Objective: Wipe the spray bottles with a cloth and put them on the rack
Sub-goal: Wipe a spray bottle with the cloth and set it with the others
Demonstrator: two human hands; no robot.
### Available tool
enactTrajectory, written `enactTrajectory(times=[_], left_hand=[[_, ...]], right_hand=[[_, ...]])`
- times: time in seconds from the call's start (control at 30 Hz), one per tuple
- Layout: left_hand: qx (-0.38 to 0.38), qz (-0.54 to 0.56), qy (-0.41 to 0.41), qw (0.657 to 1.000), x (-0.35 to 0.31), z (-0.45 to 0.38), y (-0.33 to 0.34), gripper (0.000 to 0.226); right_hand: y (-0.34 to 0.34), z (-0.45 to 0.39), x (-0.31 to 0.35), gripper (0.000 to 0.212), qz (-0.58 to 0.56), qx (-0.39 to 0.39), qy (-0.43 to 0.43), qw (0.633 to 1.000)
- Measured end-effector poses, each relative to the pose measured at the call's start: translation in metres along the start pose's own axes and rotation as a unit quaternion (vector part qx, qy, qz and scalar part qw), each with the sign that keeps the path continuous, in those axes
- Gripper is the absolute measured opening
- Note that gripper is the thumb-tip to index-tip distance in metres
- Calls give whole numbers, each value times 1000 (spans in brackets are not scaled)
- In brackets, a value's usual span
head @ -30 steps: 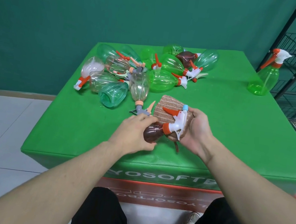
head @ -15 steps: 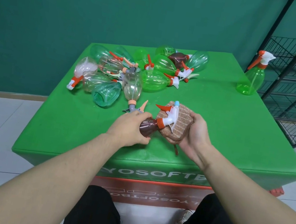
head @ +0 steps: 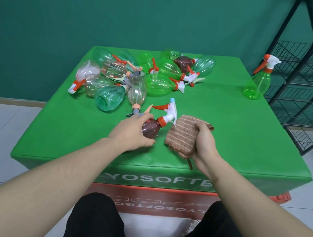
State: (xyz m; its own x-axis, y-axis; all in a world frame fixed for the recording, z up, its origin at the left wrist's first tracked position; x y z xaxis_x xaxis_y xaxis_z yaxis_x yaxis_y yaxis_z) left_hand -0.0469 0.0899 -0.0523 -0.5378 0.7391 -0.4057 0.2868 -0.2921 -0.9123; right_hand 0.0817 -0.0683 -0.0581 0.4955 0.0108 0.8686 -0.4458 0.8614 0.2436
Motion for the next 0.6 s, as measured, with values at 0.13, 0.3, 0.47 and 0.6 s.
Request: enactTrajectory(times=[0.13, 0.3, 0.47, 0.6], left_hand=[[-16, -2, 21, 1000, 6, 7, 3, 83], [-24, -46, 41, 998, 6, 8, 13, 84], [-31, -61, 30, 997, 9, 9, 15, 94], [-48, -46, -2, 998, 9, 6, 12, 90]], right_hand=[[7, -6, 8, 18, 3, -8, -10, 1000], [25, -11, 13, 26, 121, -20, -77, 989], [36, 2, 7, 27, 181, 4, -113, 977], [32, 8, -7, 42, 218, 6, -126, 968]])
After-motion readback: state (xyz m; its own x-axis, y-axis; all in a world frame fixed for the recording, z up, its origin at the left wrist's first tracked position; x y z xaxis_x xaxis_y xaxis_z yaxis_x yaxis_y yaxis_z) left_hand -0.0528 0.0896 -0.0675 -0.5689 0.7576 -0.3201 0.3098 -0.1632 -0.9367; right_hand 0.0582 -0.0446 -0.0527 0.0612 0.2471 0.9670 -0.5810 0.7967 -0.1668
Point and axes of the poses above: each hand's wrist, its own z-axis away from the middle knuckle, its own y-axis out of the palm, x = y × z, the point moved 3 cm from there along -z, towards the middle knuckle, and after that the axes turned 7 degrees about -x, right-handed, at the moved point
